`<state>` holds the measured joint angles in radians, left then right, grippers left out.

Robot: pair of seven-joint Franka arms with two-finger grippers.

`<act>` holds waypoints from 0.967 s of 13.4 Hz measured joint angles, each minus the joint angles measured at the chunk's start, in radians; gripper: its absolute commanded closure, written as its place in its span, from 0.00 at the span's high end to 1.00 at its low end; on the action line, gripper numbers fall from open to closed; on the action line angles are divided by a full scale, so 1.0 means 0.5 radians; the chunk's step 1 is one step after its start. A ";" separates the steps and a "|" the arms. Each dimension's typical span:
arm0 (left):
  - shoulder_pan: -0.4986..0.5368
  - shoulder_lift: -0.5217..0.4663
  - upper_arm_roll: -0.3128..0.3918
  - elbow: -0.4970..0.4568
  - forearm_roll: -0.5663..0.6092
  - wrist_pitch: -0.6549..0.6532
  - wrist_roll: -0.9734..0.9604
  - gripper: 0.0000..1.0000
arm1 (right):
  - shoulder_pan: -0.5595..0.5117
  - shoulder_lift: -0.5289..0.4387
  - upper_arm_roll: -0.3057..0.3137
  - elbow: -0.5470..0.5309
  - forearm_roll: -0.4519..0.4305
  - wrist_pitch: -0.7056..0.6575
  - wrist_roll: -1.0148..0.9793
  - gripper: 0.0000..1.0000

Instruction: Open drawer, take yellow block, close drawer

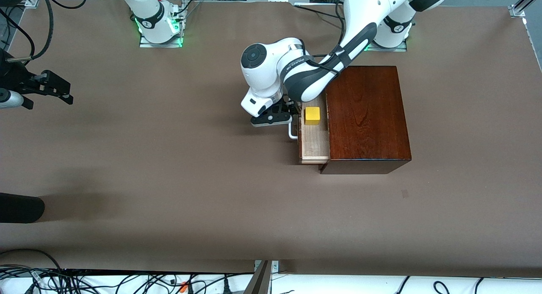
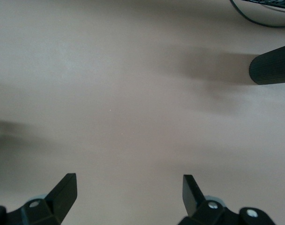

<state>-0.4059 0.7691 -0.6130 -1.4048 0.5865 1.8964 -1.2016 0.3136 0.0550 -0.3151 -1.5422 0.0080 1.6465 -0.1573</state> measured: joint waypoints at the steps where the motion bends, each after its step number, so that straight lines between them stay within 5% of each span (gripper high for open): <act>1: -0.016 0.017 0.004 0.025 0.002 -0.008 0.000 1.00 | 0.000 0.000 0.000 0.000 0.000 0.000 0.000 1.00; 13: -0.203 0.163 0.023 0.306 0.005 -0.018 -0.096 1.00 | -0.001 0.001 -0.003 0.000 0.010 0.028 0.001 1.00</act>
<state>-0.5076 0.8505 -0.6016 -1.2518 0.5888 1.8874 -1.2497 0.3133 0.0557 -0.3165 -1.5422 0.0128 1.6607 -0.1570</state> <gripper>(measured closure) 0.000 0.000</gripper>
